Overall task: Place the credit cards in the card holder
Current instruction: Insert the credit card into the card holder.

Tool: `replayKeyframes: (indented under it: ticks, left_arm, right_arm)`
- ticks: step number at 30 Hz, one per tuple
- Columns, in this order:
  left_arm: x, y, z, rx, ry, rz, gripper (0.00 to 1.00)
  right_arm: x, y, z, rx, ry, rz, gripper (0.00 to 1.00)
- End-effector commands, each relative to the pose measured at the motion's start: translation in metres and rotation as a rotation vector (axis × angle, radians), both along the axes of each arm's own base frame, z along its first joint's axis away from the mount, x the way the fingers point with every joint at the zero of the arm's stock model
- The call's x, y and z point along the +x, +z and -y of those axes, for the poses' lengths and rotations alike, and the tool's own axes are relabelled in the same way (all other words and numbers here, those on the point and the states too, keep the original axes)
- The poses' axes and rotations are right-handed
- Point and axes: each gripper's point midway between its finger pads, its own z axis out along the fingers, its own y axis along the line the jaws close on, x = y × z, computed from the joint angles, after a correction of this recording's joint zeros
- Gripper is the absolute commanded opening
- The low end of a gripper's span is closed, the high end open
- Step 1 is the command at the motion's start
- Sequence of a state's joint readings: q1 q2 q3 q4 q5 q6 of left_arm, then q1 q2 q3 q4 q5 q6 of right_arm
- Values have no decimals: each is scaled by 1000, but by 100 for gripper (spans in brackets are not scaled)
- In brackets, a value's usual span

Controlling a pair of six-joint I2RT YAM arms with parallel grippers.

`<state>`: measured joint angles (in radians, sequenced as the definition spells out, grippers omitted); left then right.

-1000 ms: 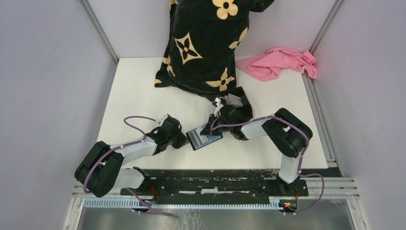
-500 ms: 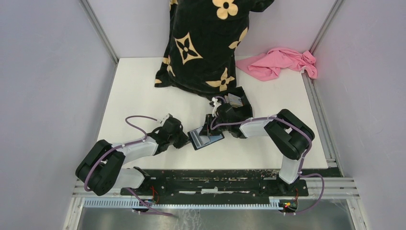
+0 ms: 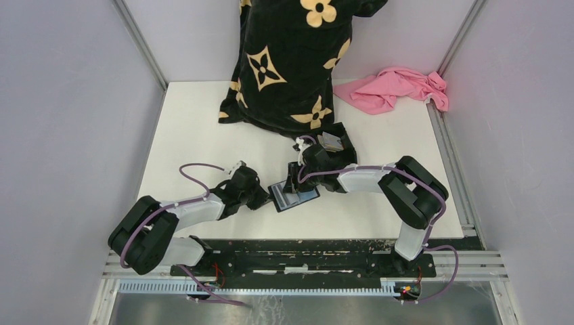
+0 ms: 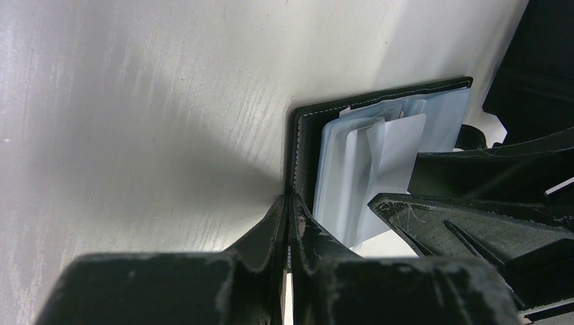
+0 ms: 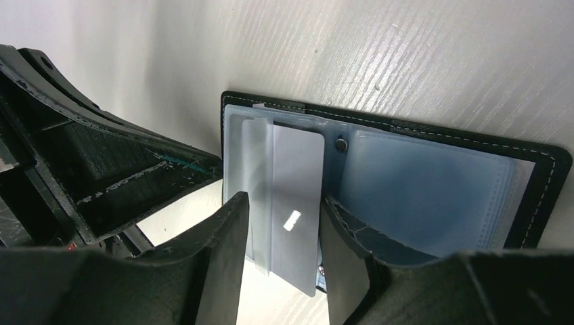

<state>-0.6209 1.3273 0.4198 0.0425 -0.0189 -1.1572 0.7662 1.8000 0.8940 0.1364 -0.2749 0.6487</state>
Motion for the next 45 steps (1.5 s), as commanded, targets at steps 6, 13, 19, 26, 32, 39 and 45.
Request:
replayKeyframes:
  ticks: [6,13,19,26,32,39,45]
  left_arm:
    - [-19,-25,-15,92,-29,-68,9]
    - [-19,-25,-14,91,-34,-68,9]
    - [-20,-26,-14,90,-36,-70,9]
    - [-19,-27,-11,89,-45,-75,9]
    - [-19,-28,-7,90,-55,-74,9]
    - [-21,-28,-4,95,-66,-69,9]
    - [-23,-25,4,90,-79,-58,8]
  right_arm:
    - [-11,-20,29,-198,17,-30,53]
    - [-17,-22,24,-288,73,-12,55]
    - [-21,-30,23,-373,108,-10,56]
    - [-21,-36,31,-477,109,11,52]
    - [-20,-37,38,-531,69,9,47]
    - [-21,-36,43,-568,32,-13,47]
    - [-25,-39,48,-610,25,-29,51]
